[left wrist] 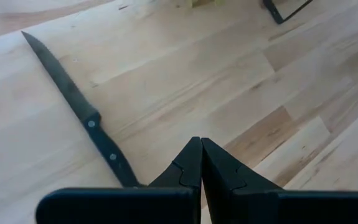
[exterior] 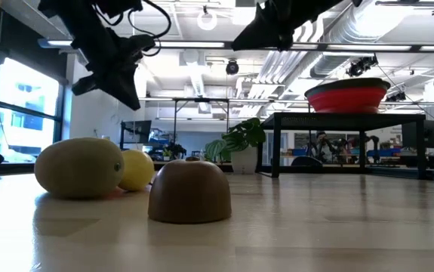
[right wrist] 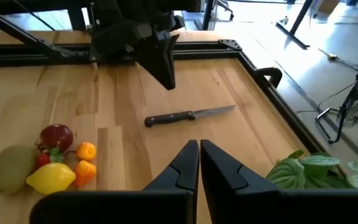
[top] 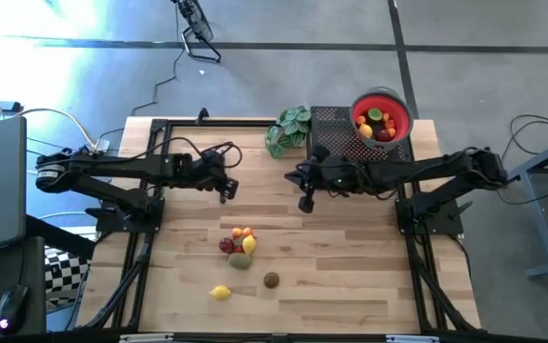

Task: Pick & Place Fruit
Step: Put the black knife on the shelf

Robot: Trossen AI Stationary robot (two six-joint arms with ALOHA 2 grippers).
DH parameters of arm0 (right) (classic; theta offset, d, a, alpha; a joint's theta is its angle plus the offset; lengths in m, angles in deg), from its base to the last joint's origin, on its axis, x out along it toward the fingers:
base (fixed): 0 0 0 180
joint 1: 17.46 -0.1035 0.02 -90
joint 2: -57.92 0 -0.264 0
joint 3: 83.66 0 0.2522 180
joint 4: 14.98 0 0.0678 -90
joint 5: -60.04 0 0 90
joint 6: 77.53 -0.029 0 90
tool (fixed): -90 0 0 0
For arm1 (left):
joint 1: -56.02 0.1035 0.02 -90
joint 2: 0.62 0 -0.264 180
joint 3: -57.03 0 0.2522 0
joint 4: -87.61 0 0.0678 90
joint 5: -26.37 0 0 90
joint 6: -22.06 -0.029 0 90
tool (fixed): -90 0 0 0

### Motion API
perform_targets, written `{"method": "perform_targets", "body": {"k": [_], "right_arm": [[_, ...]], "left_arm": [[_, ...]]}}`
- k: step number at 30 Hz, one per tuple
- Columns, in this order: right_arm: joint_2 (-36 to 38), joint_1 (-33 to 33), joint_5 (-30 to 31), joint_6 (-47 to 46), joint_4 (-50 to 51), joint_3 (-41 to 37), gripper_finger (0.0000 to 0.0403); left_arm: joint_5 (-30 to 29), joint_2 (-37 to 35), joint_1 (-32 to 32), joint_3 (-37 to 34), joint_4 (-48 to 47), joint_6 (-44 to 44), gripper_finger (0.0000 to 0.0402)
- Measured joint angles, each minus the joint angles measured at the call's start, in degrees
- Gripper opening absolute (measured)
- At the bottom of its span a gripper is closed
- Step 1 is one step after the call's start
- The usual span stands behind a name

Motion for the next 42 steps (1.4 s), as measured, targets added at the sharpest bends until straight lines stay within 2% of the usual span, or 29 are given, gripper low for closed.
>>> {"method": "perform_targets", "body": {"k": [8,11,20,27,33,37,42], "right_arm": [[1.5,0.4,0.0,5.6,-0.1,0.0,0.0009],[1.6,0.8,-0.4,5.8,0.4,0.0,0.0009],[1.7,3.5,-9.4,5.9,3.2,0.0,0.0009],[1.6,5.3,-9.6,5.8,5.3,0.0,0.0009],[1.6,6.4,-9.6,5.7,5.5,0.0,0.0009],[1.7,6.7,-9.0,5.5,5.5,0.0,0.0009],[1.6,6.9,-8.6,5.5,5.5,0.0,0.0009]], "left_arm": [[-0.1,0.1,0.0,0.0,-1.0,1.5,0.0000],[-2.1,0.1,0.0,0.0,-1.0,2.9,0.0000],[-3.1,0.5,0.0,0.0,-1.1,5.6,0.0007],[-3.0,1.3,0.0,0.0,-5.9,9.2,0.0078],[-3.0,4.8,0.0,0.0,-7.0,12.4,0.0143],[-3.0,9.7,0.0,0.0,-7.3,14.2,0.0165],[-2.4,15.5,0.0,0.0,-7.5,17.7,0.0168]]}}
